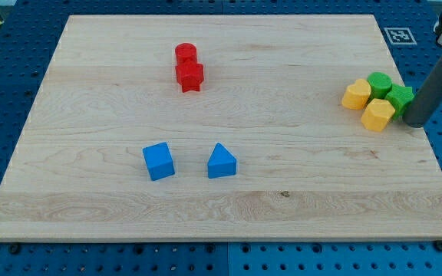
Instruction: Separate the green block from the yellow blocks
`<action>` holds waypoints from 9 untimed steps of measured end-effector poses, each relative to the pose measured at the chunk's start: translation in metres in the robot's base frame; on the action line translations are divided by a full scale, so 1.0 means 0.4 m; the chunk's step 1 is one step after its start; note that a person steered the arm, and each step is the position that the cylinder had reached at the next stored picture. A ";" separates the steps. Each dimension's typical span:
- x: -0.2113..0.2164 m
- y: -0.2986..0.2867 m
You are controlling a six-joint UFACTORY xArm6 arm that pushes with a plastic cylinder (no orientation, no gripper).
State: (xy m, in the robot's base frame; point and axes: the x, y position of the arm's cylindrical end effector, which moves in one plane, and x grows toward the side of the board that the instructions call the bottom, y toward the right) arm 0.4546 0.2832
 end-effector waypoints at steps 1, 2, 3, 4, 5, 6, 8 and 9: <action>0.022 0.023; 0.026 0.028; 0.026 0.044; 0.018 0.050; -0.015 0.049; -0.027 -0.013; -0.160 -0.024; -0.189 -0.044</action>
